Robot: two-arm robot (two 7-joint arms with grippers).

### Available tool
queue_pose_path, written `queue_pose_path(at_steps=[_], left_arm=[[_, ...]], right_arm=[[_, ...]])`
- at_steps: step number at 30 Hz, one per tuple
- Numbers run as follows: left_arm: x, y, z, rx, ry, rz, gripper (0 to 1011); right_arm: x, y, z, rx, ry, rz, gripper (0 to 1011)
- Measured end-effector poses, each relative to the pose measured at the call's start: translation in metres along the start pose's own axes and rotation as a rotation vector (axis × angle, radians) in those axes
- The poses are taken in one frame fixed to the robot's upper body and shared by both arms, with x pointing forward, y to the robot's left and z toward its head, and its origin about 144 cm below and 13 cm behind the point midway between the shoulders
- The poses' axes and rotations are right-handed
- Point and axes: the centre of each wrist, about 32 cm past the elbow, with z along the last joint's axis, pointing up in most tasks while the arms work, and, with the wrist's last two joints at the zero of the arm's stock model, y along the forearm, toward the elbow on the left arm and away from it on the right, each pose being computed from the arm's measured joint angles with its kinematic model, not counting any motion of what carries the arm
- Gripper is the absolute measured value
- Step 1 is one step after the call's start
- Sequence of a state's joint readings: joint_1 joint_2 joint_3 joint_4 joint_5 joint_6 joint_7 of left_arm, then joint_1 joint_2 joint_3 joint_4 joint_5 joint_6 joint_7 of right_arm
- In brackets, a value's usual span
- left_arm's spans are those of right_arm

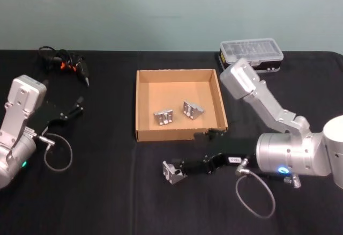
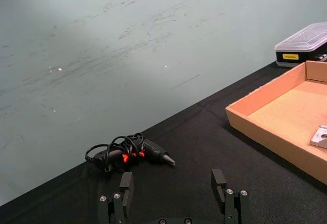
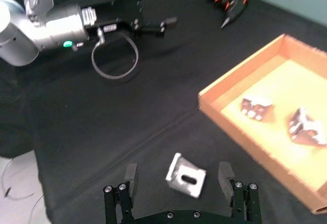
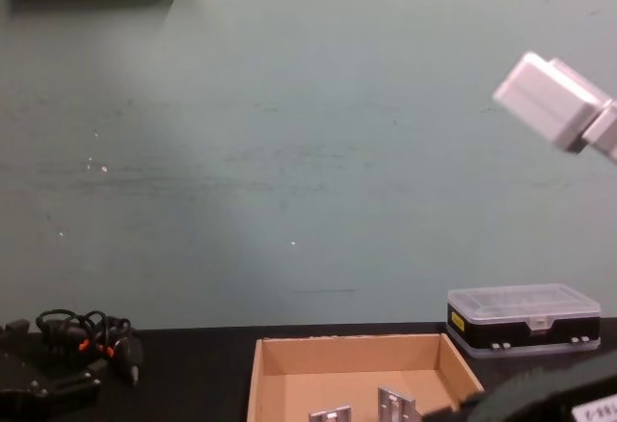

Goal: Use one hand to pick up the angle iron from the table and place it into the box.

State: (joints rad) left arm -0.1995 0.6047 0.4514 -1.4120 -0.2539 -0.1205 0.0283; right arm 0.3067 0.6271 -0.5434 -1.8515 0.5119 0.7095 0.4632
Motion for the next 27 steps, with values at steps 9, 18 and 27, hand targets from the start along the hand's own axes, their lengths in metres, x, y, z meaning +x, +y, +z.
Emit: queue_pose_path(at_steps=[9,18,27], left_arm=[[0.0,0.0,0.0,0.0,0.0,0.0,1000],[0.0,0.0,0.0,0.0,0.0,0.0,1000],[0.0,0.0,0.0,0.0,0.0,0.0,1000]], right_arm=[[-0.008,0.019,-0.002,-0.074,-0.002,0.043,1002],[-0.005,0.033,-0.004,-0.101,0.02,0.056,1002],[-0.001,0.043,-0.006,-0.114,0.037,0.044,1002]])
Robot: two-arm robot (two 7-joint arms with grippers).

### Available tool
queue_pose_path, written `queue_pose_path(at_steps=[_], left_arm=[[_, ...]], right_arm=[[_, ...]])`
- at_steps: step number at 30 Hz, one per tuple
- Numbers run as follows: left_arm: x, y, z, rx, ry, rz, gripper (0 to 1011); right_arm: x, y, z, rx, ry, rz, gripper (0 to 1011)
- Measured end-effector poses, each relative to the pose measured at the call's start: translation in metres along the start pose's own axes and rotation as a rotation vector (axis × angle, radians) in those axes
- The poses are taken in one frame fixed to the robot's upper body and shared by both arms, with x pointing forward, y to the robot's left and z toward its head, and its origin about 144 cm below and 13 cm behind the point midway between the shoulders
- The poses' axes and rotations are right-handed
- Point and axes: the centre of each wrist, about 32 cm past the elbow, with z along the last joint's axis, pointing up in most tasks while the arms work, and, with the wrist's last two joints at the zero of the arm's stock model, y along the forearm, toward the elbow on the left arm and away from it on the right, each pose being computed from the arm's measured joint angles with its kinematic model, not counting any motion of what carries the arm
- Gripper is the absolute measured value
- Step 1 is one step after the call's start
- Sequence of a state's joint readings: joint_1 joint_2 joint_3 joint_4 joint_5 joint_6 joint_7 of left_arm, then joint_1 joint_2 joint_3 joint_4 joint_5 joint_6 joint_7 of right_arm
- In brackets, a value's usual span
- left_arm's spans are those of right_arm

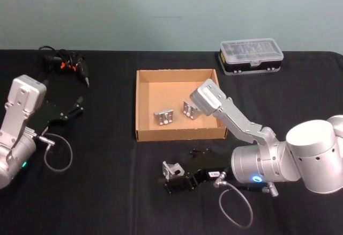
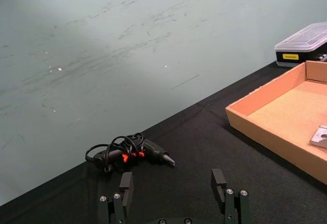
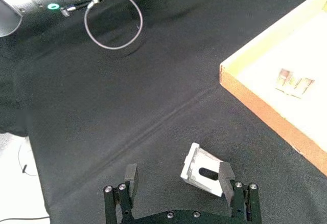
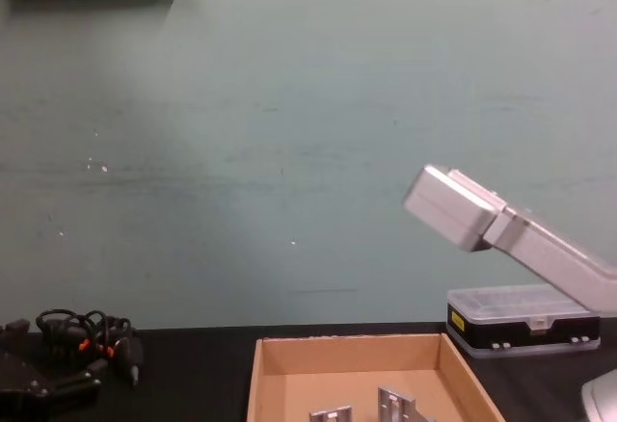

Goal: Use one hand to pick up the angle iron from the table and place it into the box.

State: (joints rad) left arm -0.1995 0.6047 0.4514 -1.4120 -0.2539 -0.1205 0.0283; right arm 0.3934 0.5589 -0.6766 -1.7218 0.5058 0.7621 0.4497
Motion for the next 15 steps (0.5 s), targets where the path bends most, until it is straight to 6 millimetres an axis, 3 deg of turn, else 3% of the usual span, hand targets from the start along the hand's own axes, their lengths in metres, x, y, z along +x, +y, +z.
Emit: queue_pose_path(at_steps=[15], left_arm=[[0.0,0.0,0.0,0.0,0.0,0.0,1000]], right_arm=[[0.001,0.013,-0.003,-0.008,0.016,-0.002,1002]])
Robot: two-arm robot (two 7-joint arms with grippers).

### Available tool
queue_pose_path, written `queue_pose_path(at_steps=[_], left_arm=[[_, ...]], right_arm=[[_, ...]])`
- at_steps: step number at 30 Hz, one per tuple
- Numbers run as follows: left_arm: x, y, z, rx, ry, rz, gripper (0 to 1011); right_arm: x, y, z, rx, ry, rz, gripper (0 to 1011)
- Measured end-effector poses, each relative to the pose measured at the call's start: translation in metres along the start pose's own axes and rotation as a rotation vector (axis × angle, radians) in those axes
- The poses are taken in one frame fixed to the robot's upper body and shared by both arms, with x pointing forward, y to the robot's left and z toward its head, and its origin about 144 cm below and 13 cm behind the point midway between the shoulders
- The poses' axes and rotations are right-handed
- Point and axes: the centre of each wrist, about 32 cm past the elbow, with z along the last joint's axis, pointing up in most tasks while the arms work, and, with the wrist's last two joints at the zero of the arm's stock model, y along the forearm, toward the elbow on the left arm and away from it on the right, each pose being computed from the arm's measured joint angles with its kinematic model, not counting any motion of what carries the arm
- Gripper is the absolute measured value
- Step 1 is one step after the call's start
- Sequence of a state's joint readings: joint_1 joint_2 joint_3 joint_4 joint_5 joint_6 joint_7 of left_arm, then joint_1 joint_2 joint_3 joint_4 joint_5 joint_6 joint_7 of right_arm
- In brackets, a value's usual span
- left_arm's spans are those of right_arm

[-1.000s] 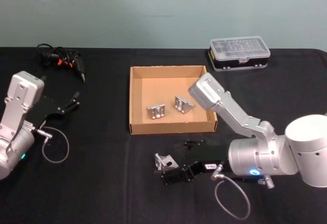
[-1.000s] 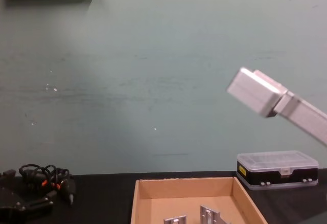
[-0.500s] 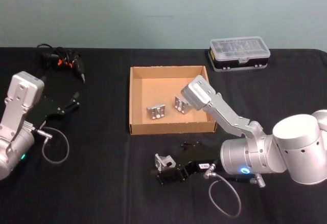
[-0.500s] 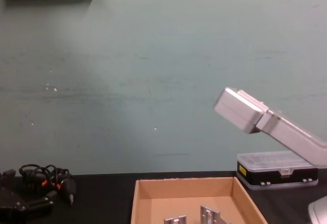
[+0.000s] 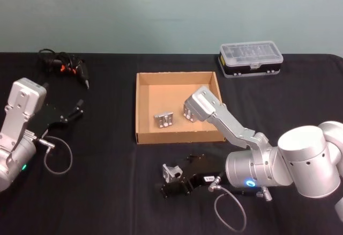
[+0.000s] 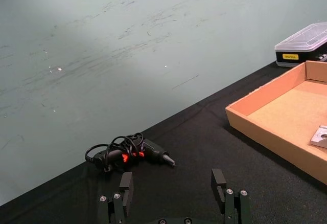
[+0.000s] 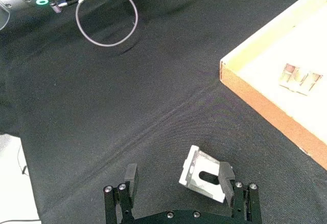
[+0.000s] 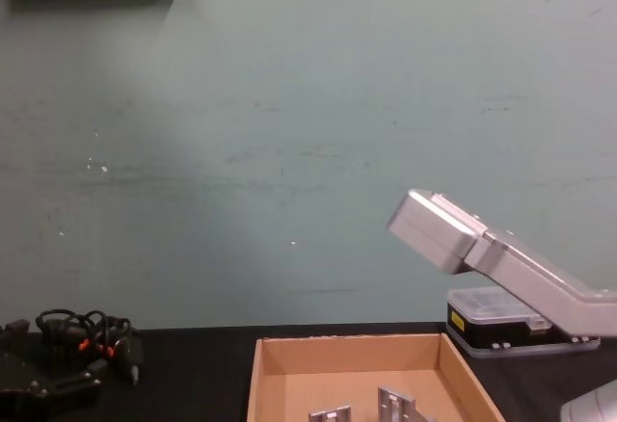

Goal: Use one hand to pick up the angle iron from the table and place it into the box.

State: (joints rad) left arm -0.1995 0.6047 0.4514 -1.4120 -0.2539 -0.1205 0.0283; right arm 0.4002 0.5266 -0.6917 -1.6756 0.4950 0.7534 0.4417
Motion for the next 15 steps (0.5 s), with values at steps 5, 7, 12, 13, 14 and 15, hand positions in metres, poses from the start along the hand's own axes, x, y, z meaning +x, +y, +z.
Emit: queue_pose_path(at_steps=[5,7,12,13,14,15], left_arm=[[0.0,0.0,0.0,0.0,0.0,0.0,1000],[0.0,0.0,0.0,0.0,0.0,0.0,1000],[0.0,0.0,0.0,0.0,0.0,0.0,1000],[0.0,0.0,0.0,0.0,0.0,0.0,1000],[0.0,0.0,0.0,0.0,0.0,0.0,1000],[0.0,0.0,0.0,0.0,0.0,0.0,1000]], right_arm=[[0.0005,0.0036,-0.0011,-0.001,0.002,-0.002,1002],[0.0005,0.0043,-0.0013,-0.002,0.001,-0.002,1002],[0.0001,0.0058,-0.0016,0.001,-0.004,-0.003,1002],[0.0001,0.0059,-0.0016,0.002,-0.005,-0.003,1002],[0.0002,0.0061,-0.0018,0.003,-0.006,-0.001,1002],[0.0002,0.0066,-0.0022,0.005,-0.006,0.003,982]])
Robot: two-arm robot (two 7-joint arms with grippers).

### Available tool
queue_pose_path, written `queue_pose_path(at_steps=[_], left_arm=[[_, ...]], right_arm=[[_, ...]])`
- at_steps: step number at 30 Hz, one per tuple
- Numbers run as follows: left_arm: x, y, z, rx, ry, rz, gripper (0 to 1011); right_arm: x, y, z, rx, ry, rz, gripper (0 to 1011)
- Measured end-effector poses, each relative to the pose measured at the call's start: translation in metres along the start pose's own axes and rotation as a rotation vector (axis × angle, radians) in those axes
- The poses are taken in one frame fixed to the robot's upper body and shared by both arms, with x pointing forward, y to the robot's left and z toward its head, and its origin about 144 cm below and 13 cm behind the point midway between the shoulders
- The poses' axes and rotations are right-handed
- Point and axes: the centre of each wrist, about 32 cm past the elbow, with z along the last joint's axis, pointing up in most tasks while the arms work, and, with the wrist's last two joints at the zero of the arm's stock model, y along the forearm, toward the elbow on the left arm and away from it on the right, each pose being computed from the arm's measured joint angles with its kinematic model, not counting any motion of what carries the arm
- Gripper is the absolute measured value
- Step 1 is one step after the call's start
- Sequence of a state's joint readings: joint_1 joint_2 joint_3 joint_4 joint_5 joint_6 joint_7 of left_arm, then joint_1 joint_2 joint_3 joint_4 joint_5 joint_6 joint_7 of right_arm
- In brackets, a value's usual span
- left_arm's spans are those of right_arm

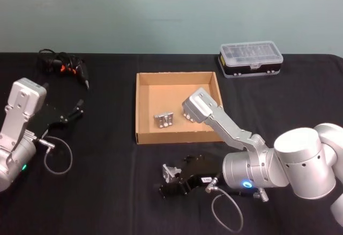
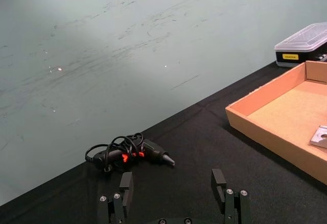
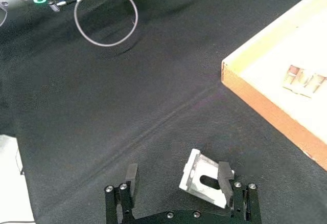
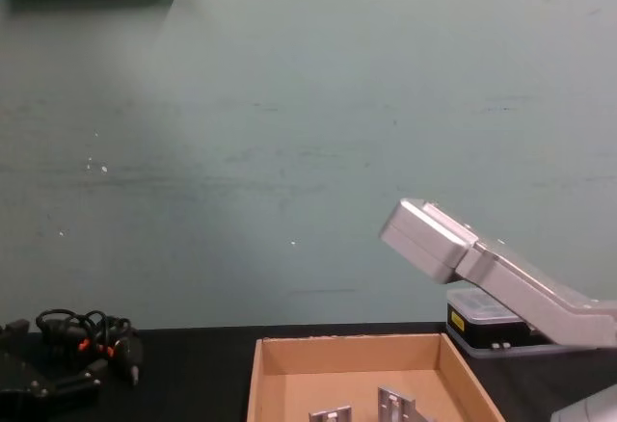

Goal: Use one hand to pick up the angle iron from the table and place it into the box.

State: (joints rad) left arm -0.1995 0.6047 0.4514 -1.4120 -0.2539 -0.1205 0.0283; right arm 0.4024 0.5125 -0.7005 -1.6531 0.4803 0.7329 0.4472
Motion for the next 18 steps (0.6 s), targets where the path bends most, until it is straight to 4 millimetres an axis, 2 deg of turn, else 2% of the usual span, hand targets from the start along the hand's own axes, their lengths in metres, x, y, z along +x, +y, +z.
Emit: queue_pose_path(at_steps=[6,18], left_arm=[[0.0,0.0,0.0,0.0,0.0,0.0,1000],[0.0,0.0,0.0,0.0,0.0,0.0,1000]], right_arm=[[-0.0002,0.0017,-0.0017,0.004,0.001,0.005,873],[-0.0022,0.0025,-0.0026,0.008,-0.008,-0.006,476]])
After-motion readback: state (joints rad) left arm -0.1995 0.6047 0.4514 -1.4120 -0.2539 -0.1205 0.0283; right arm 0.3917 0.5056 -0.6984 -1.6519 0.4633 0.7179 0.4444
